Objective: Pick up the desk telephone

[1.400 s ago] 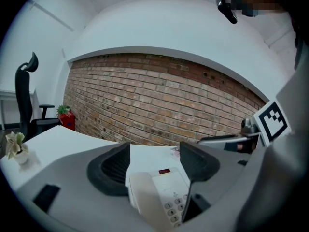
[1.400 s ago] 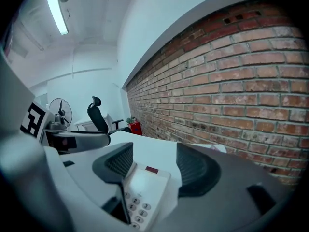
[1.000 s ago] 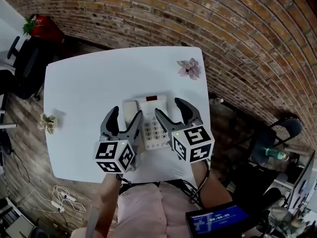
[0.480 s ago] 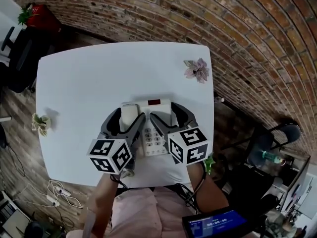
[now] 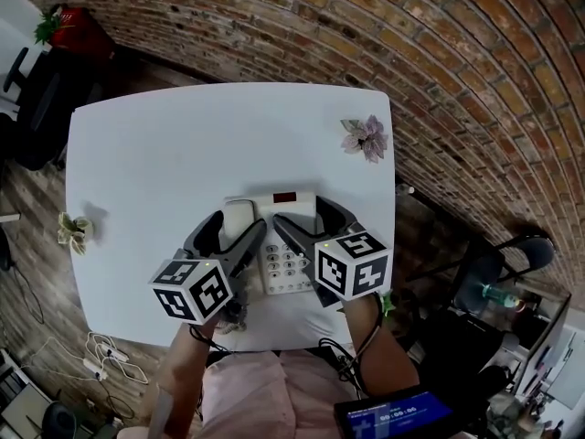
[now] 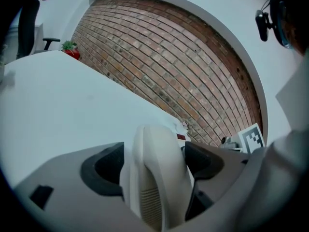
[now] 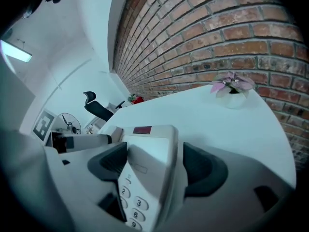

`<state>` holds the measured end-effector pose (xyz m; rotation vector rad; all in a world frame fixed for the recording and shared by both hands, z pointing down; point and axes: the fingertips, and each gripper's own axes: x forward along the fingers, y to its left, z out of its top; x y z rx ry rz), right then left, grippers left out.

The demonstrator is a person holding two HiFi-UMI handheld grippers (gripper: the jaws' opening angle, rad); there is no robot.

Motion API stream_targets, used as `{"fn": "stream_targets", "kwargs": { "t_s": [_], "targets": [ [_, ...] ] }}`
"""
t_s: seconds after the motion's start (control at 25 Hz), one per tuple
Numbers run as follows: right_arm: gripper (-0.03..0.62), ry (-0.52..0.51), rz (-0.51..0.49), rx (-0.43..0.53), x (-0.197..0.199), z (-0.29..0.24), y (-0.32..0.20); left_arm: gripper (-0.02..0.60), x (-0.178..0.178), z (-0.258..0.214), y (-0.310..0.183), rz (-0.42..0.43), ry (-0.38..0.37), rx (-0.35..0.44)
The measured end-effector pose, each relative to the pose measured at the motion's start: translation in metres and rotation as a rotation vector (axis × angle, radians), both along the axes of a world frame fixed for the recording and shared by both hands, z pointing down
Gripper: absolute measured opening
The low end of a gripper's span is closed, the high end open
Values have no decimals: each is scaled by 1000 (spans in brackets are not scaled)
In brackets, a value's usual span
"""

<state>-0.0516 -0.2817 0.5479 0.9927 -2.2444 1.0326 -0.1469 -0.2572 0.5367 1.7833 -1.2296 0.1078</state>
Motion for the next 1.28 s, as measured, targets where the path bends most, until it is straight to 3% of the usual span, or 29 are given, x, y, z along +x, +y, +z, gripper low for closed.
{"fn": "stream_targets", "kwargs": {
  "t_s": [0.28,0.4,0.84,0.96,1.12,1.28],
  "targets": [
    [380,-67,-16,-50,-2,5,0,416,8,12,0,-2,202,-72],
    [356,-111,-32,-63,-7,5,1,416,14,14,-4,19,238,-73],
    [354,-145,-50,12,-7,-5,4,393,13,0,-1,47,147,27],
    [365,-192,-56,21,-7,-11,7,389,13,-11,3,52,130,102],
    [445,-317,-40,-53,-7,-13,15,385,15,-30,12,62,100,230],
    [471,-392,-93,-70,-15,-19,25,377,16,-47,21,76,57,346]
  ]
}}
